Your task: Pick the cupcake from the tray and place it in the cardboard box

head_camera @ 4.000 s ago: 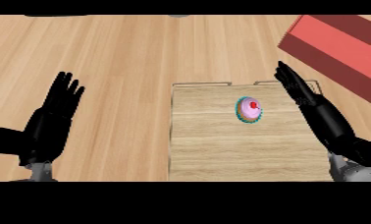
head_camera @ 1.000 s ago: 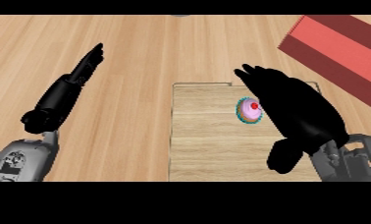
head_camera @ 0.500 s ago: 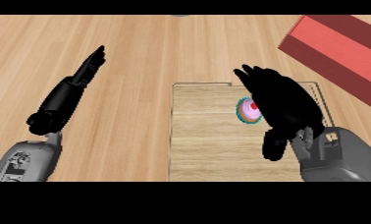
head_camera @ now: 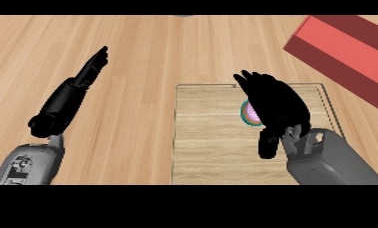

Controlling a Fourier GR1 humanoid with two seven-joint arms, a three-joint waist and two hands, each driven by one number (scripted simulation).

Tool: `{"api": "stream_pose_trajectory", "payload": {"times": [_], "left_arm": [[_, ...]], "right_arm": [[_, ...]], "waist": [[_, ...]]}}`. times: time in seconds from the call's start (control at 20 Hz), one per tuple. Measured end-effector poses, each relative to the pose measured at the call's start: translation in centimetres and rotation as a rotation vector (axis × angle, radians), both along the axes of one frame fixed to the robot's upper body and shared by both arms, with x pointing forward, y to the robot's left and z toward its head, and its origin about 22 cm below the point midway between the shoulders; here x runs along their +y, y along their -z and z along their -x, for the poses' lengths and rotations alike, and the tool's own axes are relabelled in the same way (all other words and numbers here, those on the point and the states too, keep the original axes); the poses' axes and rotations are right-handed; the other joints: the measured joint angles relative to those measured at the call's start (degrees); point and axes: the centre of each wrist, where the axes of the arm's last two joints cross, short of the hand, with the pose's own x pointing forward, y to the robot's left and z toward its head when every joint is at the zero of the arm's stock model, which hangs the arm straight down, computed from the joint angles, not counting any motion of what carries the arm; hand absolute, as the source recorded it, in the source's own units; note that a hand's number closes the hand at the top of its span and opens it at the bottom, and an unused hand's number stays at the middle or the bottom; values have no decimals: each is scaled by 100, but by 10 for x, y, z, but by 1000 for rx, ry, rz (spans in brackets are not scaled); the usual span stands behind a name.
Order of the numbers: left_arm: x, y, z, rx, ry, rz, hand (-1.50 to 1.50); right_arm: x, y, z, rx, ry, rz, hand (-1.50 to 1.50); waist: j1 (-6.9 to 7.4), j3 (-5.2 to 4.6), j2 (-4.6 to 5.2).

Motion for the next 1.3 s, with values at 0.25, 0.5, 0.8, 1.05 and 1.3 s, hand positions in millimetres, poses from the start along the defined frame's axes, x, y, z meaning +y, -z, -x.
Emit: {"api": "stream_pose_trajectory", "payload": {"times": [0.25, 0.5, 0.8, 1.05, 1.3], "left_arm": [[3, 1, 2, -5, 2, 6, 0], [4, -5, -1, -2, 5, 5, 0], [4, 1, -2, 1, 0, 0, 0], [0, 4, 5, 3, 1, 1, 0], [5, 2, 2, 2, -4, 3, 0]], "right_arm": [[-9, 7, -6, 2, 28, 39, -150], [-11, 18, -13, 5, 51, 48, -150], [-18, 30, -19, 19, 5, 37, 150], [-20, 41, -14, -56, -84, 26, 150], [-18, 49, -21, -148, -134, 18, 150]], "waist": [[-4, 0, 0], [-3, 1, 1], [-4, 1, 3], [6, 0, -4], [4, -8, -9]]}}
